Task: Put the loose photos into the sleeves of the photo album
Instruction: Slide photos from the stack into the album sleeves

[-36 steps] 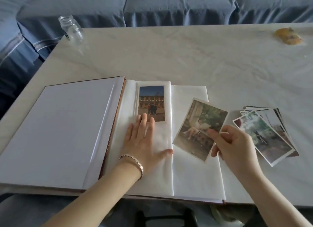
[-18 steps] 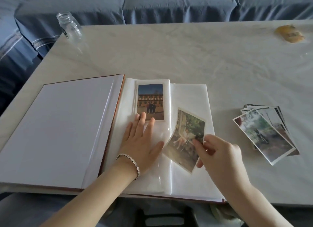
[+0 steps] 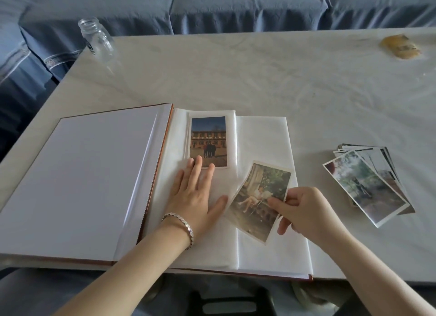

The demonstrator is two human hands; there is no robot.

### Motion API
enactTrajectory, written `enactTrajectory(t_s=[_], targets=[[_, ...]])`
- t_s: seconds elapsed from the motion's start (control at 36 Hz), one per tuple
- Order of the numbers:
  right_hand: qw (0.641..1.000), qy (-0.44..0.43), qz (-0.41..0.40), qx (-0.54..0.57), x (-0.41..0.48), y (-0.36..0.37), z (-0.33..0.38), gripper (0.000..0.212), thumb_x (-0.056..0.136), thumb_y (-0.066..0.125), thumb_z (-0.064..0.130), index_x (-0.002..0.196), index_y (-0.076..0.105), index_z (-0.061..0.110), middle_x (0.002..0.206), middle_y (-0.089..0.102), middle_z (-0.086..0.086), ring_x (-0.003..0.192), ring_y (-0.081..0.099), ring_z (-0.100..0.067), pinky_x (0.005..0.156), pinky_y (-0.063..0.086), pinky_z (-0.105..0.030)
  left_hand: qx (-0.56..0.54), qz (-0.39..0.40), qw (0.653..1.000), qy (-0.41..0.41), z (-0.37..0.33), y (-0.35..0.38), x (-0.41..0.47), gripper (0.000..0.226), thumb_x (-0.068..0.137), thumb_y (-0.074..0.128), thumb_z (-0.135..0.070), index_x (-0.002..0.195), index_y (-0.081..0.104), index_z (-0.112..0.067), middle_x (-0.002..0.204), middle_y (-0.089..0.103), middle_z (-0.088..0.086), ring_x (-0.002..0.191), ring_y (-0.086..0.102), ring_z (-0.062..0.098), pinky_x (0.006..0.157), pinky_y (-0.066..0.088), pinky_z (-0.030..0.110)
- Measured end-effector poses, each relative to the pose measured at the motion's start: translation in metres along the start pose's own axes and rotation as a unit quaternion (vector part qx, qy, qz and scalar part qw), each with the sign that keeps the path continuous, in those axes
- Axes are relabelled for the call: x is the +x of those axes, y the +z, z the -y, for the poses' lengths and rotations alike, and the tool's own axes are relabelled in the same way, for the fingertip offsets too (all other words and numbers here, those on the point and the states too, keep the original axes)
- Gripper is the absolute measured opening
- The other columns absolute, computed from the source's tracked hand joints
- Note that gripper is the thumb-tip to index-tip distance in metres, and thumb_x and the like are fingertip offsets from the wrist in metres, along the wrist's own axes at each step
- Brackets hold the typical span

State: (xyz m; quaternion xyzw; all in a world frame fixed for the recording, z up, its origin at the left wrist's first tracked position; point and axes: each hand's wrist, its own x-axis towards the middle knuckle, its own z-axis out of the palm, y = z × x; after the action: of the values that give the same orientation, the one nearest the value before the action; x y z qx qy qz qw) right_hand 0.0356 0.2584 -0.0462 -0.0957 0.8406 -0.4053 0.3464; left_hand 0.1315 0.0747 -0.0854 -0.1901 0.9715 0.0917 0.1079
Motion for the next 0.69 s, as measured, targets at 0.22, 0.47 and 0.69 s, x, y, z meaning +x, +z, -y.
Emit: enactTrajectory(t_s=[0.22, 0.47, 0.69], targets=[[0.998, 0.018, 0.063, 0.008, 0.002, -0.007, 0.002, 0.022, 0.088, 0.063, 0.025, 0.080, 0.069, 0.006, 0.049, 0.064, -0.004, 0.031, 0.038, -0.008, 0.037, 0.029, -0.016, 0.003, -0.010, 1.000, 0.000, 0.000, 0.000, -0.002, 0.095, 0.061, -0.017, -0.067, 0.146, -0.018, -0.025, 0.151, -0.031, 0.002, 0.128, -0.037, 0.010, 0.099, -0.030, 0.025], [0.987, 0.030, 0.156, 0.020, -0.008, 0.008, -0.008, 0.021, 0.087, 0.063, 0.023, 0.087, 0.070, 0.003, 0.056, 0.066, -0.009, 0.033, 0.039, -0.008, 0.037, 0.030, -0.014, -0.034, -0.008, 0.999, -0.005, 0.000, -0.009, -0.002, 0.057, 0.097, 0.012, -0.052, 0.148, -0.003, -0.033, 0.155, -0.021, -0.005, 0.141, -0.020, 0.011, 0.105, -0.018, 0.025], [0.977, 0.067, 0.200, -0.010, -0.003, 0.004, -0.008, 0.025, 0.089, 0.061, 0.021, 0.090, 0.069, -0.002, 0.050, 0.064, -0.002, 0.031, 0.038, -0.005, 0.038, 0.032, -0.013, 0.066, -0.071, 0.992, 0.077, 0.027, -0.031, 0.015, 0.042, 0.099, 0.034, -0.024, 0.137, 0.042, -0.038, 0.149, 0.033, 0.003, 0.137, 0.031, 0.025, 0.114, 0.007, 0.042]])
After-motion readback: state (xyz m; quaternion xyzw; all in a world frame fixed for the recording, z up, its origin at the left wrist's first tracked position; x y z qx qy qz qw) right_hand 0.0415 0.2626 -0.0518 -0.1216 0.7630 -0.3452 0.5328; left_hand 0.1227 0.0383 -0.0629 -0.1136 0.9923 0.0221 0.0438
